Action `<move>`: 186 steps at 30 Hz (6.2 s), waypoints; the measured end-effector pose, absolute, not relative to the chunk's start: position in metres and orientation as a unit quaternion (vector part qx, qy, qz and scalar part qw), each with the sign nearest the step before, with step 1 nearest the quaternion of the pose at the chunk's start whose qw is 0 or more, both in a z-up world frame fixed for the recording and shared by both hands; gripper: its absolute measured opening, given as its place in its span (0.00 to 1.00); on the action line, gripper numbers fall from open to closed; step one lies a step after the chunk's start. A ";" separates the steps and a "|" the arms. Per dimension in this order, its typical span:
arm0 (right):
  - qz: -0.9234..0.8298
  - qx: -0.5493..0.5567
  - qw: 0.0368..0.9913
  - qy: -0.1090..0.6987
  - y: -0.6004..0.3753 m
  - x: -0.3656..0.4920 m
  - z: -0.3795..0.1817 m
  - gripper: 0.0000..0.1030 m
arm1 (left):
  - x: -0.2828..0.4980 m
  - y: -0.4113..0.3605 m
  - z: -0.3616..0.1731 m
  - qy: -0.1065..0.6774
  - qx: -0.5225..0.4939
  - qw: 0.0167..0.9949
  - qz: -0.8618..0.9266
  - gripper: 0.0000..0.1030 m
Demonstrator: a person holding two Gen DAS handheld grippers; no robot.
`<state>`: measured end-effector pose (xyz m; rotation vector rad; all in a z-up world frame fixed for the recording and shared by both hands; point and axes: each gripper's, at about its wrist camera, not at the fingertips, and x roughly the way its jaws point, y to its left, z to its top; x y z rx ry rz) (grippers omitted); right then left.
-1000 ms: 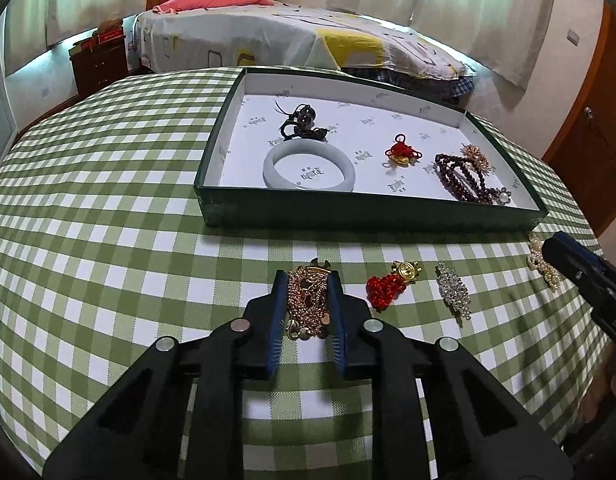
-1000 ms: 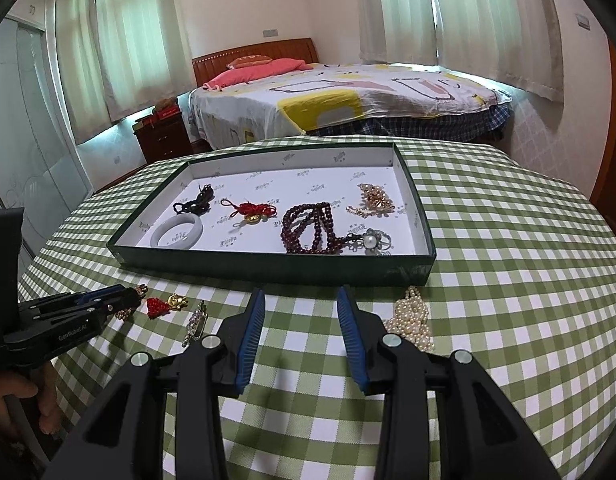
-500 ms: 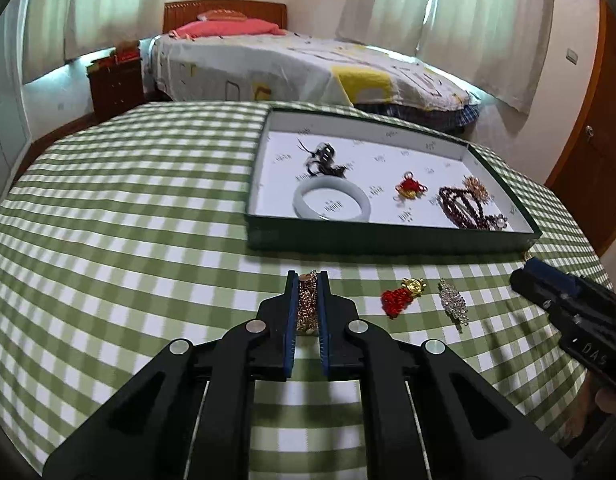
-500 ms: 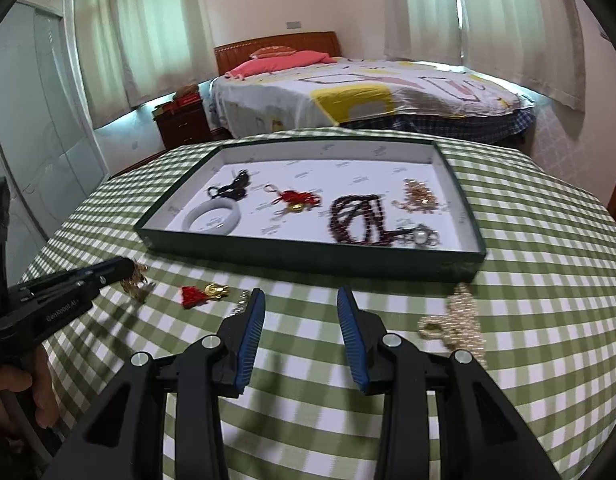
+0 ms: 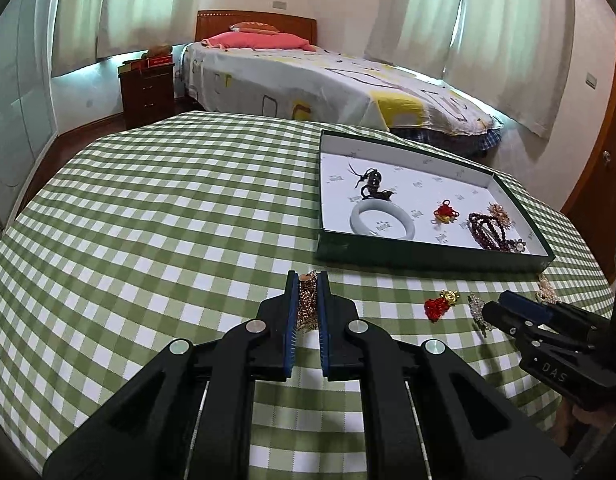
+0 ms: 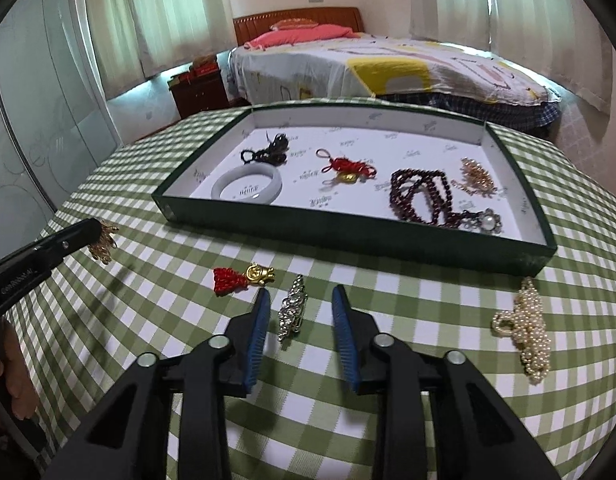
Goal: Organize jewelry
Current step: 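Grasp the rhinestone brooch with the right tool while the left tool holds the gold chain, then carry the gold chain and rhinestone brooch into the box and open both tools, then grasp the pearl strand necklace with the right tool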
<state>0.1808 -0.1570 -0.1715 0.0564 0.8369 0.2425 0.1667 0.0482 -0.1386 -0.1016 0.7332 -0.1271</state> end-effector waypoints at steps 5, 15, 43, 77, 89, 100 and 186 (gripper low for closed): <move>0.126 0.022 0.895 0.427 -0.152 0.186 -0.178 0.18 | 0.167 0.048 -0.140 0.361 -0.050 0.929 -0.064 0.09; 0.127 0.025 0.899 0.419 -0.156 0.177 -0.175 0.13 | 0.166 0.039 -0.141 0.361 -0.043 0.929 -0.071 0.09; 0.094 0.039 0.955 0.279 -0.214 0.195 -0.066 0.13 | 0.209 -0.032 -0.051 0.269 -0.051 0.947 -0.169 0.09; 0.062 0.045 0.908 0.411 -0.249 0.338 -0.164 0.13 | 0.375 -0.113 -0.164 0.441 -0.006 0.882 -0.164 0.09; 0.060 0.048 0.900 0.430 -0.251 0.342 -0.166 0.15 | 0.382 -0.119 -0.167 0.463 0.004 0.872 -0.159 0.11; 0.061 0.048 0.902 0.426 -0.252 0.342 -0.165 0.16 | 0.383 -0.120 -0.166 0.461 0.000 0.873 -0.162 0.25; -0.024 0.058 0.918 0.392 -0.281 0.180 -0.170 0.61 | 0.179 -0.030 -0.134 0.307 -0.014 0.950 -0.060 0.86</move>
